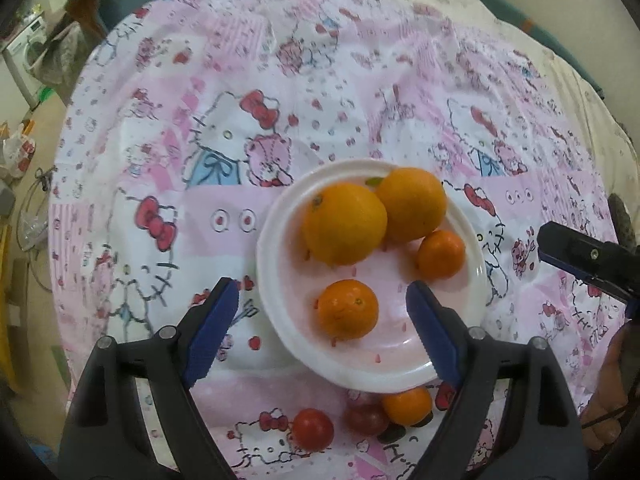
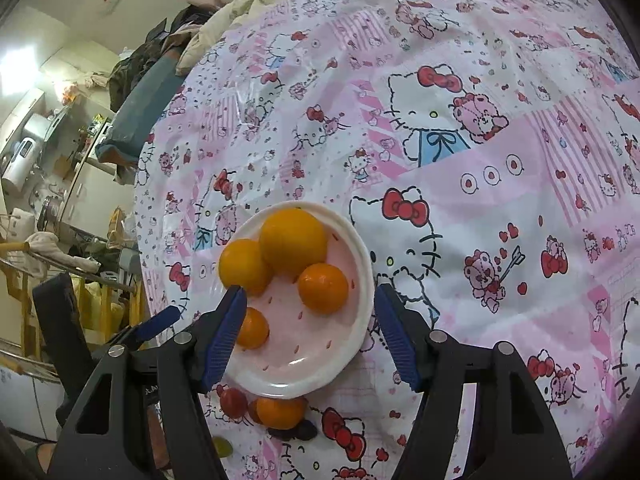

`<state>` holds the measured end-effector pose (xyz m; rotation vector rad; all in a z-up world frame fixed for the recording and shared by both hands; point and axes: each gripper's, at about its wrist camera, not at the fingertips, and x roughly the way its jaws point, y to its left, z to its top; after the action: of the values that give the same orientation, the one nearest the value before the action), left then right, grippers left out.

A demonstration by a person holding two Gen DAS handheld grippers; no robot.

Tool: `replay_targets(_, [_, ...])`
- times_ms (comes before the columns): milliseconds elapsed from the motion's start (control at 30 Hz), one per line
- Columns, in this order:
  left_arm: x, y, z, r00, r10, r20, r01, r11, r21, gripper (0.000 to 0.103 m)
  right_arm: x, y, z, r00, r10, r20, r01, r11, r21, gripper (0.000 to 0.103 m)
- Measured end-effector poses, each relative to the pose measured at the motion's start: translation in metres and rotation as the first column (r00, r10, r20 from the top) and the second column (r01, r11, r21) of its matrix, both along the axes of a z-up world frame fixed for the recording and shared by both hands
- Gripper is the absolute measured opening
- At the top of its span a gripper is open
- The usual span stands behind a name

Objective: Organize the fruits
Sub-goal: 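Raise both tools away from the plate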

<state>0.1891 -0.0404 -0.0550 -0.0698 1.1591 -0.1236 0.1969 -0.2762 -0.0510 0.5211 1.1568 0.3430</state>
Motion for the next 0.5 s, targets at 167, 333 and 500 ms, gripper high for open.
replay_targets(167, [-0.011, 0.010, 0.014, 0.999, 0.002, 0.047, 0.000, 1.000, -0.026, 0.084, -0.016, 0.000, 0.017, 0.999, 0.010, 0.035, -0.011, 1.000, 0.018, 0.069])
replay_targets(333, [-0.025, 0.016, 0.028, 0.994, -0.013, 0.105, 0.013, 1.000, 0.000, 0.084, -0.038, 0.002, 0.029, 0.997, 0.021, 0.074, -0.021, 1.000, -0.006, 0.069])
replay_targets(500, [-0.038, 0.023, 0.037, 0.993, -0.024, 0.113, 0.025, 1.000, -0.010, 0.084, -0.057, 0.007, 0.040, 0.993, 0.046, 0.111, -0.042, 0.998, -0.036, 0.069])
